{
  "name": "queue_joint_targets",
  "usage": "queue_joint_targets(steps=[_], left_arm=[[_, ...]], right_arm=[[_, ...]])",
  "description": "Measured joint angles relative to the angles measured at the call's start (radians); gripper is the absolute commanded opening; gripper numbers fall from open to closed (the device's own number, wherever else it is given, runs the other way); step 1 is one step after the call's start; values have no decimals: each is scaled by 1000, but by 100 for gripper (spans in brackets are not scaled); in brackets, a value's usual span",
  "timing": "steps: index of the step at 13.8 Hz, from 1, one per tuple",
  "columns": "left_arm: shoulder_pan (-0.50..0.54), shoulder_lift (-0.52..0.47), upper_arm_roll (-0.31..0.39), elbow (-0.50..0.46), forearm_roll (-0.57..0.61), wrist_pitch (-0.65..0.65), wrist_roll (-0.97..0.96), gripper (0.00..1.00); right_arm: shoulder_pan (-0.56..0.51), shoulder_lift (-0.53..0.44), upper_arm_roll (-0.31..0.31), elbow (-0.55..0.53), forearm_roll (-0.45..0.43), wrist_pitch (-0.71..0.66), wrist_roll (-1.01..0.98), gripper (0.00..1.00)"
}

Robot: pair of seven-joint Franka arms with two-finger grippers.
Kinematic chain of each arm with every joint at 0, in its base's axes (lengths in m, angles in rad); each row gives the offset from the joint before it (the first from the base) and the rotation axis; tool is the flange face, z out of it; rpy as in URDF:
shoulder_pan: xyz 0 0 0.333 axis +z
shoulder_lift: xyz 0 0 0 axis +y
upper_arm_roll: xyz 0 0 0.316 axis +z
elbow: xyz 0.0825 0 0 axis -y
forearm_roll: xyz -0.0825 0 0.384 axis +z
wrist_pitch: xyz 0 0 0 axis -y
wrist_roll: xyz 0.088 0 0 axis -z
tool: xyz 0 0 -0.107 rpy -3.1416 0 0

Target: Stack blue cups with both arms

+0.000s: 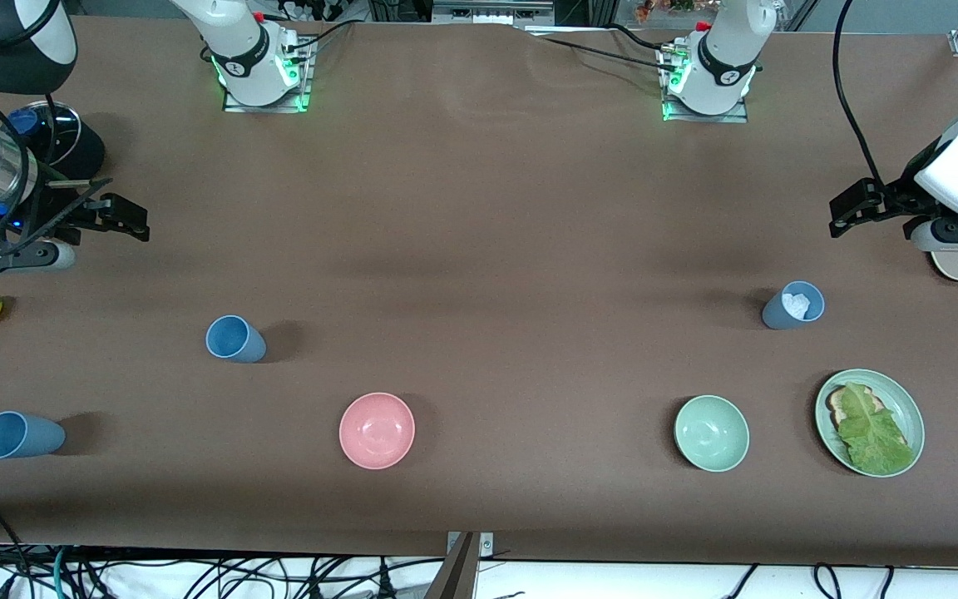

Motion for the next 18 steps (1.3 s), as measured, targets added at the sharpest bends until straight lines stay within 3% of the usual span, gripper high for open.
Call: queue_joint_targets(steps=[18], left_arm=[[0,0,-1,0,0,-11,0,100]], right_arm=[[1,2,4,-9,0,-15,4,100]])
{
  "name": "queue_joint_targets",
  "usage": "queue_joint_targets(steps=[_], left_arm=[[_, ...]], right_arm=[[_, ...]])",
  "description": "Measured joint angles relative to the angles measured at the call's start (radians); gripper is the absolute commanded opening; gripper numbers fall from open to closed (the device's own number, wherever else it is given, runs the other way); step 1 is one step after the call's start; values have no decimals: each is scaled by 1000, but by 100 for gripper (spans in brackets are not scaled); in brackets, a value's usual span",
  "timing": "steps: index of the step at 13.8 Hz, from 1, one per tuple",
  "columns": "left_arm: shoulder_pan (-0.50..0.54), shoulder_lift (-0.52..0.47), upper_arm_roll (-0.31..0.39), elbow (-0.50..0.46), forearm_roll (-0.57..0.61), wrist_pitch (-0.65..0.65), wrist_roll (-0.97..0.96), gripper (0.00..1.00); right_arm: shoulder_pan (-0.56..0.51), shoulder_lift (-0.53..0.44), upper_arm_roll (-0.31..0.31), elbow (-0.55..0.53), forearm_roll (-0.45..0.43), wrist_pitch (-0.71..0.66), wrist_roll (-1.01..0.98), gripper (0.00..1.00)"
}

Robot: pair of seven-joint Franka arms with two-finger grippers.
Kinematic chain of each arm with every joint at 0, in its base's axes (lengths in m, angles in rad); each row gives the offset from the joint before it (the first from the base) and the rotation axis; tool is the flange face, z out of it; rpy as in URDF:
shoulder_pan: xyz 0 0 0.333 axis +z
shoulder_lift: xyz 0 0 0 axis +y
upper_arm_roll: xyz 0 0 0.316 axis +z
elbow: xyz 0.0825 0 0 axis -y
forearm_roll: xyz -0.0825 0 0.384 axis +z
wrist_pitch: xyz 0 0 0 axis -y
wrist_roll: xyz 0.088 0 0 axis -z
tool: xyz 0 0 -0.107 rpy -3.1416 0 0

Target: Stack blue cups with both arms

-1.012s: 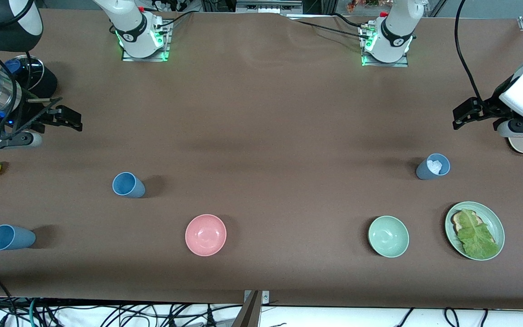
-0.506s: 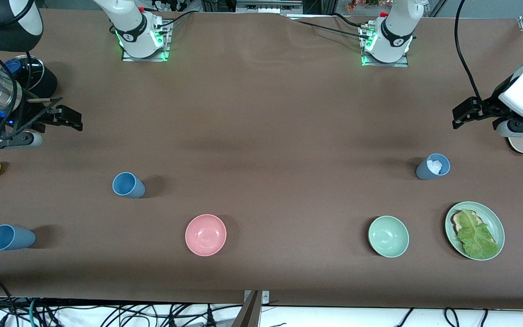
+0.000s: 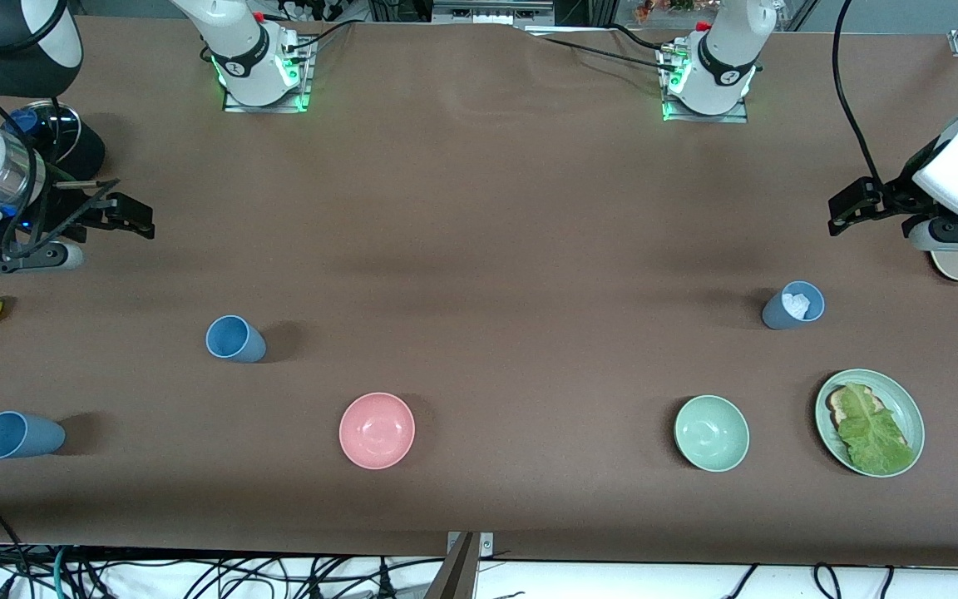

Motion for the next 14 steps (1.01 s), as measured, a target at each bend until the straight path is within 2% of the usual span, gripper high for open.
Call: queue_joint_targets(steps=[14], left_arm=[[9,0,2,0,-4,-19,0,100]], right_arm=[[0,2,1,-9,0,0,0,100]])
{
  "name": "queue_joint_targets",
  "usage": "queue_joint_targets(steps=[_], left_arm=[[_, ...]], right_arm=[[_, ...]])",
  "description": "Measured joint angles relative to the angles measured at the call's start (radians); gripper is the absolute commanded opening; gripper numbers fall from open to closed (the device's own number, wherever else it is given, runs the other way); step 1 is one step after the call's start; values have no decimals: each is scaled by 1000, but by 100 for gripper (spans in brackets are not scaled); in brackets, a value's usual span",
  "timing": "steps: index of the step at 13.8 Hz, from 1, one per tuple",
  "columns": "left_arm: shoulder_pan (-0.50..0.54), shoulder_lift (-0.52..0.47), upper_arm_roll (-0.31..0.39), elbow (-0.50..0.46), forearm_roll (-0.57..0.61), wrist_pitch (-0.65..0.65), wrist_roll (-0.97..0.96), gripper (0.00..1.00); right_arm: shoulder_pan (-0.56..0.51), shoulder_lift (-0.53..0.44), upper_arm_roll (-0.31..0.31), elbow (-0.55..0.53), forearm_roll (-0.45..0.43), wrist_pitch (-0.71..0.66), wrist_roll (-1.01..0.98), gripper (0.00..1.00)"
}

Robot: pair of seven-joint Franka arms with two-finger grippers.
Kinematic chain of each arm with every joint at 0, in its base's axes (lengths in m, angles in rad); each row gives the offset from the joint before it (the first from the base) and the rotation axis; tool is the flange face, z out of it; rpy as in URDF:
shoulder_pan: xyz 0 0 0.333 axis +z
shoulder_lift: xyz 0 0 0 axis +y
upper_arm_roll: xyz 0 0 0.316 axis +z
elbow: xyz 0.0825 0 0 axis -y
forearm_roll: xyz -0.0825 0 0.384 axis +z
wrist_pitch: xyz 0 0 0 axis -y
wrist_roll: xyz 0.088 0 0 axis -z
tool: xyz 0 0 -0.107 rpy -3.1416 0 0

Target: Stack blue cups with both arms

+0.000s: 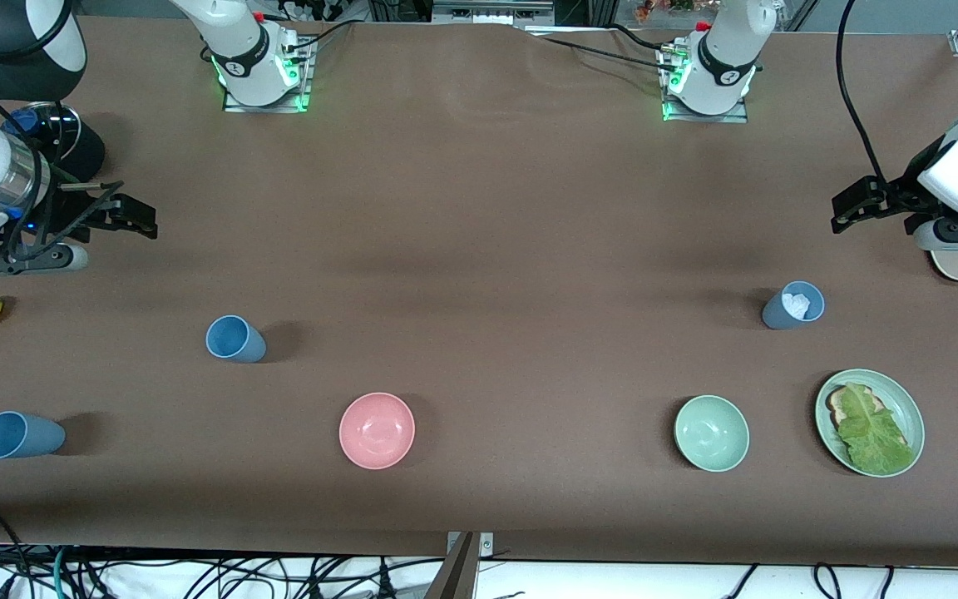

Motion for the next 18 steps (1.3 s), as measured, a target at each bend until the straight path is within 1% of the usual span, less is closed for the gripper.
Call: queue_joint_targets(steps=[9,11,13,15,18], left_arm=[[11,12,1,-7,0,-47,11,100],[32,43,1,-14,0,-48,15,100],[61,90,2,-23,0,-47,26,100],[97,136,3,-50,0,-6,72,100],[145,180,5,-147,0,164,142,100]], right_arm=[[0,1,0,-10,0,2,0,100],[0,3,0,-39,0,29,0,100],[0,12,0,-100,0,109,0,100],[0,42,0,-157,-2,196,0,100],[0,126,-3,-179,-6,282,0,100]])
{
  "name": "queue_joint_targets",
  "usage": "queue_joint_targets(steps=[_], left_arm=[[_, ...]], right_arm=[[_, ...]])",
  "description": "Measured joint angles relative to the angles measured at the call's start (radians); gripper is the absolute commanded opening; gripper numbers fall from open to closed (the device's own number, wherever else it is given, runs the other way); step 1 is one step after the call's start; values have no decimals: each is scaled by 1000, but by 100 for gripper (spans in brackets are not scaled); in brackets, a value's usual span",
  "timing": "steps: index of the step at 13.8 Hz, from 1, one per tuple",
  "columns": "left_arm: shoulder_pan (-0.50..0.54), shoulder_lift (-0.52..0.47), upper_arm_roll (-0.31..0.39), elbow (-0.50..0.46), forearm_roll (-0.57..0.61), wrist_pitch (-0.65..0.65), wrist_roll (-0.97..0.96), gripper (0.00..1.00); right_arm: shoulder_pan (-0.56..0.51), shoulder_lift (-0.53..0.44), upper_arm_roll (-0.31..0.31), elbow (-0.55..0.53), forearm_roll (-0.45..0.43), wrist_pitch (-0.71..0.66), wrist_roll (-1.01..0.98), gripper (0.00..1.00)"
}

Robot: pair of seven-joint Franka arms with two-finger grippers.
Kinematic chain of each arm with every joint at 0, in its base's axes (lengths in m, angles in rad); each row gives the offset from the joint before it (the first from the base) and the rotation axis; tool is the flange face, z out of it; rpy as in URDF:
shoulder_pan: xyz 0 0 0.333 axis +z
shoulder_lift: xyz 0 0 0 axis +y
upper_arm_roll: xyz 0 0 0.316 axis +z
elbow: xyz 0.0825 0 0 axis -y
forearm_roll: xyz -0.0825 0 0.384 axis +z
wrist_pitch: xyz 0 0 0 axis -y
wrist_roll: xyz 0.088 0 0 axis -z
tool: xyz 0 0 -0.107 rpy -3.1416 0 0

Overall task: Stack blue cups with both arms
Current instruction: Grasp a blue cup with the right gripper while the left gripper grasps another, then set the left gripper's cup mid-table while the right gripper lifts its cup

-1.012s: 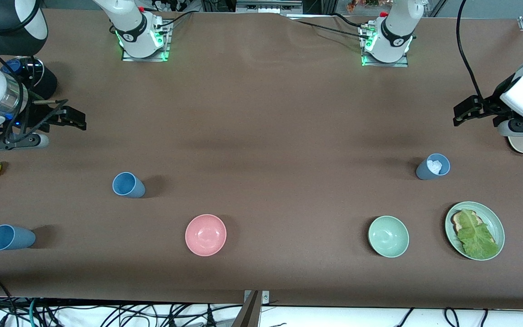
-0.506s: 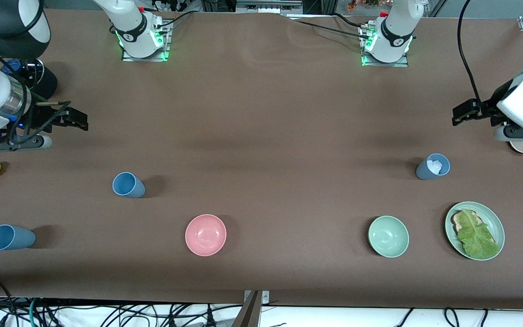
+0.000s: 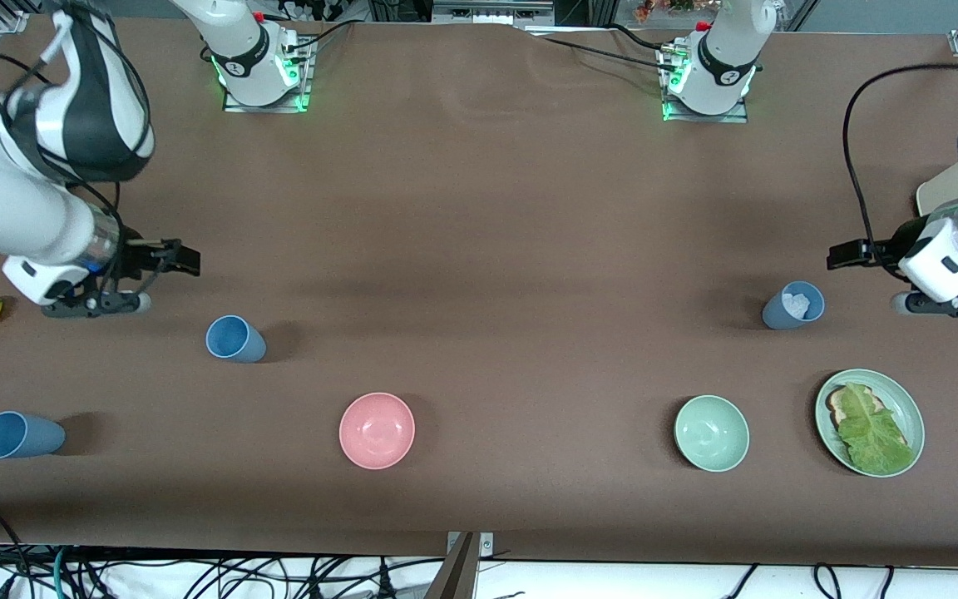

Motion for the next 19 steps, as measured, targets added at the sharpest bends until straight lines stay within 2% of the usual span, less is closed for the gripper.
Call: queue_joint_targets(steps=[4,8,9,10,12,13,16,18,19], left_arm=[[10,55,0,-153,65,242,18,100],[47,159,1,-176,77,385,105,99],[69,180,1,-177,78,405,135,86],[87,197,2,-180,78,423,157,59],[101,218,1,-200,78,477,167,15],[101,224,-1,-211,77,493,164,1],[95,229,-8,-221,77,499,162,0],[91,228,-10,-220,77,499,162,0],[91,227,-12,-218,77,499,162,0]], right_arm=[[-4,122,-13,-2,-6,134,0,100],[-10,202,-18,1,-36,255,-9,100],[-14,210,-18,3,-36,272,-14,100],[-18,214,-18,4,-36,284,-19,100],[-20,222,-18,10,-36,298,-22,100],[-20,230,-18,18,-36,300,-23,100],[-20,279,-18,59,-36,305,-24,99],[-20,312,-18,75,-36,325,-24,90],[-20,325,-18,79,-36,332,-24,80]])
